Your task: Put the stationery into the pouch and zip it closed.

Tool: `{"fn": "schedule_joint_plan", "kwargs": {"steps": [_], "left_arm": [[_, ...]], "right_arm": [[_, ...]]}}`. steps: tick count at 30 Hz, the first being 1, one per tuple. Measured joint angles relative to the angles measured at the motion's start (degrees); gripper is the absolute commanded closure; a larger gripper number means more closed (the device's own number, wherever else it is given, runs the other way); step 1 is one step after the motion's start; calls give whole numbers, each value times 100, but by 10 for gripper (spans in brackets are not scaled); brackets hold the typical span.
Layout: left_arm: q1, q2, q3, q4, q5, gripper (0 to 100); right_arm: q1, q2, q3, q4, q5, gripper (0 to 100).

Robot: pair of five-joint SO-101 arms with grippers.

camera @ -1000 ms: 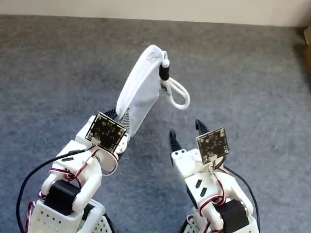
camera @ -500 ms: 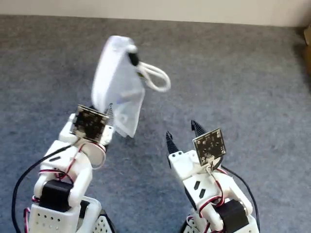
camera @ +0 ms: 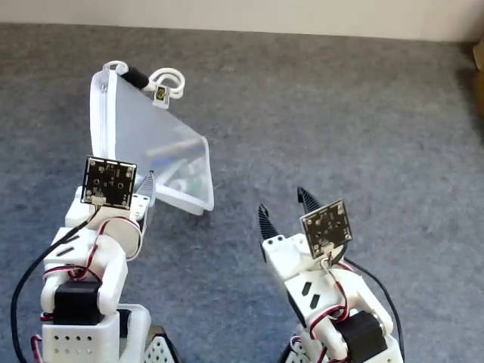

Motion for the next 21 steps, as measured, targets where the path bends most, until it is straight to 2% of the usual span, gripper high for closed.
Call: {"fn": "schedule_joint_plan", "kwargs": {"steps": [4,11,21], "left_arm": [[0,0,-123,132,0,821],[-9,0,-1037,1204,0,822],[-26,-70,-2295,2022,-18,822]], "right_arm": [[-9,18,141,0,0,761],[-9,0,158,0,0,761],[-9,0,158,0,0,761]]}}
